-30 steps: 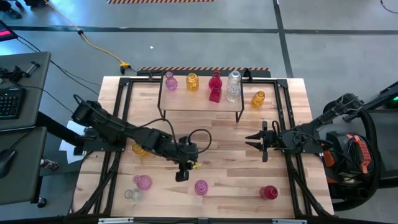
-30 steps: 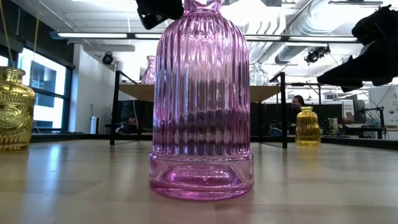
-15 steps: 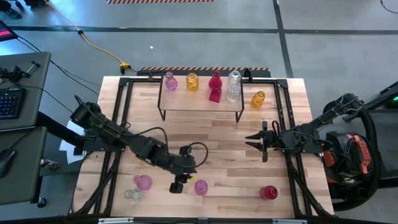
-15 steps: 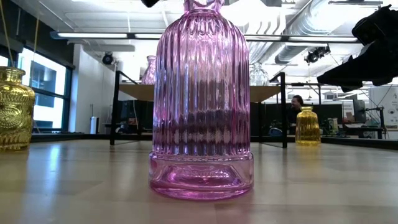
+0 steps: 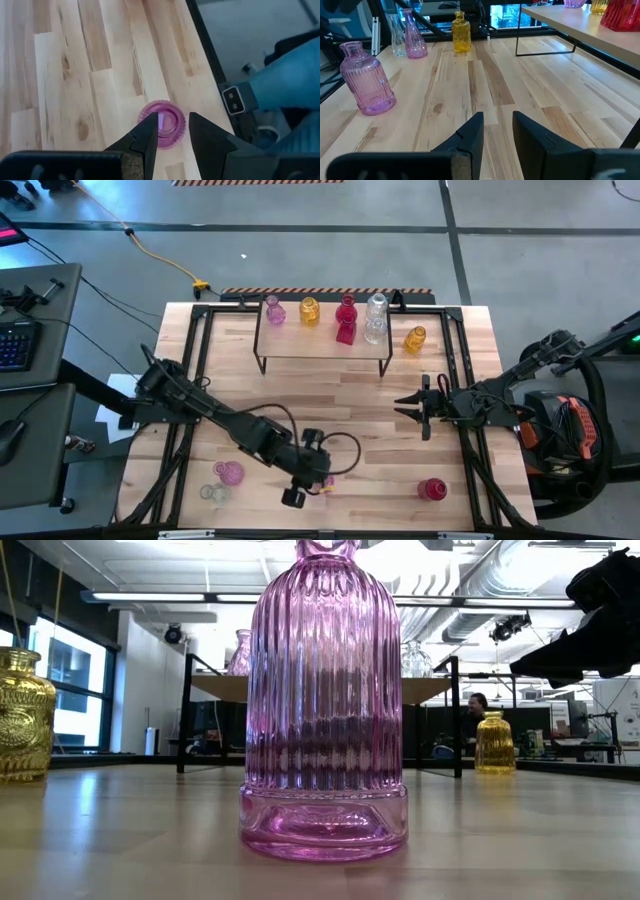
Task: Sort vases onto shelf
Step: Put the right purple vase on the shelf aligned with the other purple vase
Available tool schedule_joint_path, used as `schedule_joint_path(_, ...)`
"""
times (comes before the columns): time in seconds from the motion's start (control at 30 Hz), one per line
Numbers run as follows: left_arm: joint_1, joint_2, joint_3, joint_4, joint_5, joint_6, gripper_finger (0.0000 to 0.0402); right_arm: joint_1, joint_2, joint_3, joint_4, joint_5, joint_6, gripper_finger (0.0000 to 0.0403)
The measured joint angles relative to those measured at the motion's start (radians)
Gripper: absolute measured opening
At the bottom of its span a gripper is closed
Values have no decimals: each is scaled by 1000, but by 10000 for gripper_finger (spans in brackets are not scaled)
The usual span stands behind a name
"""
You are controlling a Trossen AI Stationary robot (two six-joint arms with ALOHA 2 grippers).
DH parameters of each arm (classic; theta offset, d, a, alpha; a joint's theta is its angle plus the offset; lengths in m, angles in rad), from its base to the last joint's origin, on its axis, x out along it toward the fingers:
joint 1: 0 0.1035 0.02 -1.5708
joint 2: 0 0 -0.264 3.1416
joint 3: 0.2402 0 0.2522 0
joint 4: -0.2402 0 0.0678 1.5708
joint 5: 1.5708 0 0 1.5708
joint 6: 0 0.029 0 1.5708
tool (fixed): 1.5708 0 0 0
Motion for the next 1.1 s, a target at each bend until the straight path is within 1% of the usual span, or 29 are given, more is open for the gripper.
schedule_joint_path(0.1,0,34,22,-10,9,9,100,0,0,0,-5,0,0,87)
schedule_joint_path(0.3,4,67,27,5,42,17,100,0,0,0,-12,0,0,87)
schedule_joint_path(0.6,4,66,25,6,45,18,100,0,0,0,-14,0,0,87)
schedule_joint_path(0.8,4,66,0,4,82,-29,100,0,0,0,-14,0,0,87)
schedule_joint_path(1.1,4,83,1,24,79,-9,100,0,0,0,-14,0,0,87)
